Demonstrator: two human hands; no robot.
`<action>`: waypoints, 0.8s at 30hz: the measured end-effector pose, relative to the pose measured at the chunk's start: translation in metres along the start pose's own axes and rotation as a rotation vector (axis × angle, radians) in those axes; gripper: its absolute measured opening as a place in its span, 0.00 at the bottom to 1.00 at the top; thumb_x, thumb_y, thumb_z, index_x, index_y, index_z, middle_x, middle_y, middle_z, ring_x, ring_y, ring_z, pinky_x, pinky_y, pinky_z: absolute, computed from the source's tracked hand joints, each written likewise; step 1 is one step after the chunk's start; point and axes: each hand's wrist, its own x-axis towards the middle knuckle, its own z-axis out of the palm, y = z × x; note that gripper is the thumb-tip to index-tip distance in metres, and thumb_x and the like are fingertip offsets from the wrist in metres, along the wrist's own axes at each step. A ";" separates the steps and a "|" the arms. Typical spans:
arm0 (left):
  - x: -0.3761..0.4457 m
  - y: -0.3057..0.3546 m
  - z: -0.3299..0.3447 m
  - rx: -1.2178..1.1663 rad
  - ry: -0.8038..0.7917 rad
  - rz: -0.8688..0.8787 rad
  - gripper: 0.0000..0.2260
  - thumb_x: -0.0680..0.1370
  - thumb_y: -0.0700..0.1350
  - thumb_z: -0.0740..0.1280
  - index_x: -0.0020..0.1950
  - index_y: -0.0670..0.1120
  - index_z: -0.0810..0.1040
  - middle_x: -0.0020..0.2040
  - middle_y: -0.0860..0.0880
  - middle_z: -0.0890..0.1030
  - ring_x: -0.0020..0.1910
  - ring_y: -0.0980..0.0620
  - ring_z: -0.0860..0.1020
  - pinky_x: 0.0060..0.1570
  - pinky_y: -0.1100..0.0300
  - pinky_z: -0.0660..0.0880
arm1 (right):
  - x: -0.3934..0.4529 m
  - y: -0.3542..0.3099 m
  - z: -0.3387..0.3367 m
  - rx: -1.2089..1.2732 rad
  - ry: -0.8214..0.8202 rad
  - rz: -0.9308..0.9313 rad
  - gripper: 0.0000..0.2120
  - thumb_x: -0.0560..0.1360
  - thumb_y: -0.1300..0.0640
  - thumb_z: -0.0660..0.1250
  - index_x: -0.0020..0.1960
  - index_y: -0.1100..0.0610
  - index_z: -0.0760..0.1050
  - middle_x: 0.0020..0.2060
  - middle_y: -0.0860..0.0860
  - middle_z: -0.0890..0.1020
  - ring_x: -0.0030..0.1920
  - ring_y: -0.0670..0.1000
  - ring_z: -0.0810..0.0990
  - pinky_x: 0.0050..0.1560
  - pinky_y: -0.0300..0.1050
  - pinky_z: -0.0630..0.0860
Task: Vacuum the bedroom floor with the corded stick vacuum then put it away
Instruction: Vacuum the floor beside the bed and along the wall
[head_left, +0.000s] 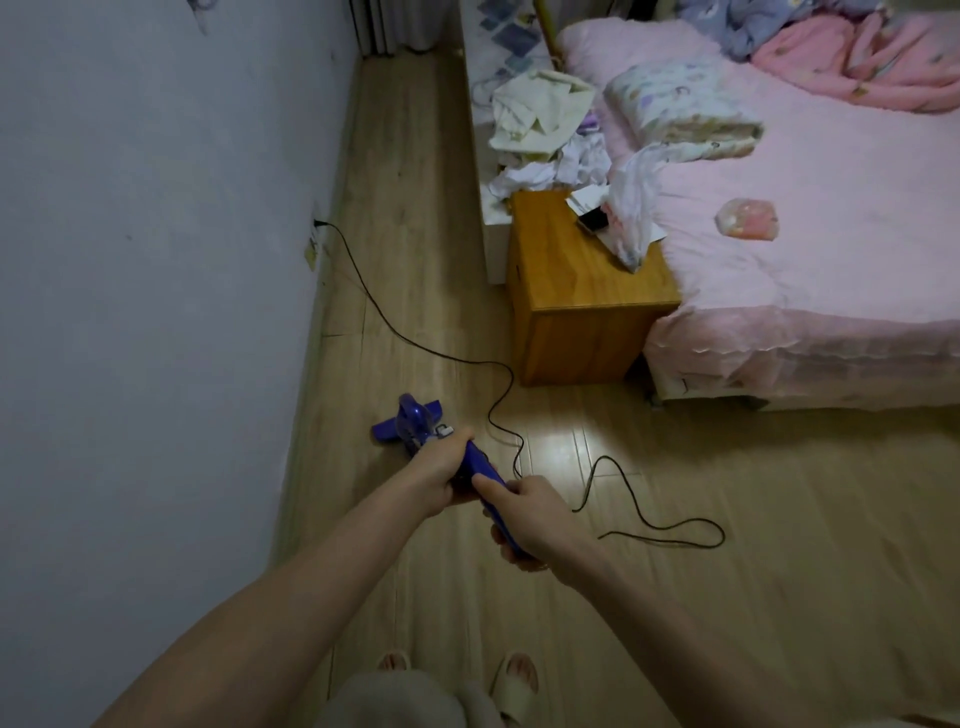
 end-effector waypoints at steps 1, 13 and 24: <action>0.004 0.002 0.006 -0.015 0.013 -0.001 0.15 0.79 0.46 0.65 0.62 0.41 0.69 0.49 0.39 0.80 0.44 0.44 0.81 0.37 0.51 0.78 | 0.006 0.000 -0.009 -0.030 -0.009 -0.008 0.17 0.79 0.42 0.59 0.49 0.56 0.73 0.32 0.49 0.76 0.25 0.44 0.72 0.27 0.36 0.70; 0.073 0.070 -0.009 -0.048 0.048 0.016 0.16 0.81 0.48 0.62 0.64 0.39 0.68 0.41 0.39 0.79 0.39 0.44 0.79 0.40 0.51 0.79 | 0.104 -0.040 -0.005 -0.106 -0.088 -0.070 0.16 0.80 0.43 0.59 0.53 0.56 0.72 0.31 0.50 0.76 0.24 0.44 0.72 0.26 0.37 0.70; 0.158 0.194 -0.077 -0.058 0.053 -0.024 0.16 0.80 0.48 0.63 0.63 0.39 0.70 0.51 0.37 0.80 0.48 0.41 0.81 0.43 0.49 0.79 | 0.218 -0.148 0.033 -0.050 -0.087 0.031 0.21 0.79 0.41 0.60 0.55 0.59 0.74 0.31 0.49 0.74 0.26 0.45 0.71 0.27 0.37 0.69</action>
